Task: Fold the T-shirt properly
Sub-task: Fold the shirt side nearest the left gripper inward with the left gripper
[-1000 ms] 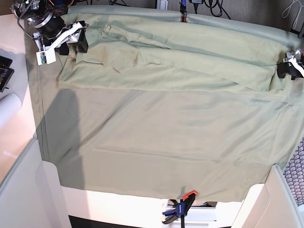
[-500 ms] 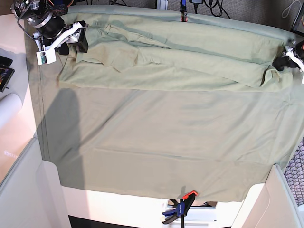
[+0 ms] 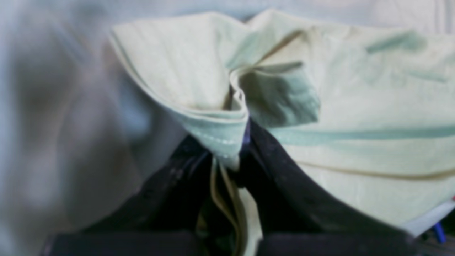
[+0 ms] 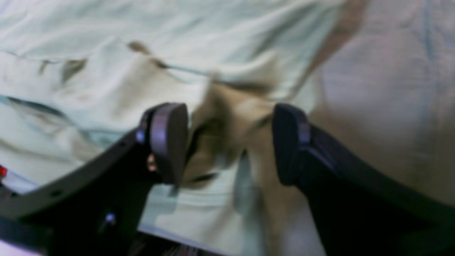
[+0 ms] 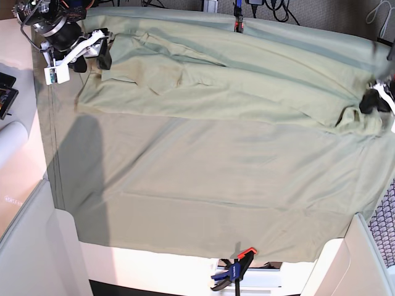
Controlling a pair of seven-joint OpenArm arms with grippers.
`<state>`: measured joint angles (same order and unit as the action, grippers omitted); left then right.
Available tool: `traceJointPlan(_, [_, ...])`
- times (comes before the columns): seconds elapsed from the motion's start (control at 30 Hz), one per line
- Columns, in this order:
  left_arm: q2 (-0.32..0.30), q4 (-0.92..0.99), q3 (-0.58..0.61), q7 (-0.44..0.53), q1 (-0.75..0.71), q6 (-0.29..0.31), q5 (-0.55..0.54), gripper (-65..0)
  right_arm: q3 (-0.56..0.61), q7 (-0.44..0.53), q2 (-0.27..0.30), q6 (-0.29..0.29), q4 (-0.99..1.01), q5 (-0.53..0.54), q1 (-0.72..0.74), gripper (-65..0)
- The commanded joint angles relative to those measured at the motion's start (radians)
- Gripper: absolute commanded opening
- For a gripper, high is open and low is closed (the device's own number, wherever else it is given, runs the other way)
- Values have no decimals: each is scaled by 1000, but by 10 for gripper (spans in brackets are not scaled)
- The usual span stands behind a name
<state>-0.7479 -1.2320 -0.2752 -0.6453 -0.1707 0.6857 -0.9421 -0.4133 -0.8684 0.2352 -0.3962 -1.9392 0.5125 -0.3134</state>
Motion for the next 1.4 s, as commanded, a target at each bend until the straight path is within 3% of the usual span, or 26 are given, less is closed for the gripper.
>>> traceJointPlan(0.0, [-42, -10, -13, 29, 25, 12, 3, -650, -23, 27, 11, 0, -23, 25, 6, -277])
traceJointPlan(0.27, [-109, -9, -13, 94, 86, 11, 152, -650, -120, 31, 11, 0, -23, 76, 6, -277])
traceJointPlan(0.37, [-135, -10, -13, 107, 101, -58, 241, -650, -119, 31, 11, 0, -23, 76, 6, -277])
traceJointPlan(0.5, [-167, -101, -13, 58, 89, -64, 191, -650, -119, 31, 11, 0, -23, 71, 5, -277])
traceJointPlan(0.63, [-162, -332, 15, 35, 20, -61, 146, -650, -119, 35, 11, 0, -23, 72, 6, -277])
traceJointPlan(0.83, [-127, -568, 204, 40, -24, -81, 217, -650, -119, 35, 11, 0, -23, 71, 5, -277])
traceJointPlan(0.9, [-91, -568, 254, 43, -23, -109, 245, -650, -119, 35, 11, 0, -23, 67, 5, -277])
traceJointPlan(1.1, [2, -549, 381, 42, -23, -109, 289, -650, -119, 35, 10, 0, -22, 64, 5, -277])
traceJointPlan(1.23, [50, -534, 412, 42, -24, -108, 288, -650, -119, 31, -22, 0, -20, 69, 2, -275])
traceJointPlan(1.37, [70, -534, 414, 42, -24, -106, 270, -378, -119, 23, -93, 0, -20, 87, 0, -275])
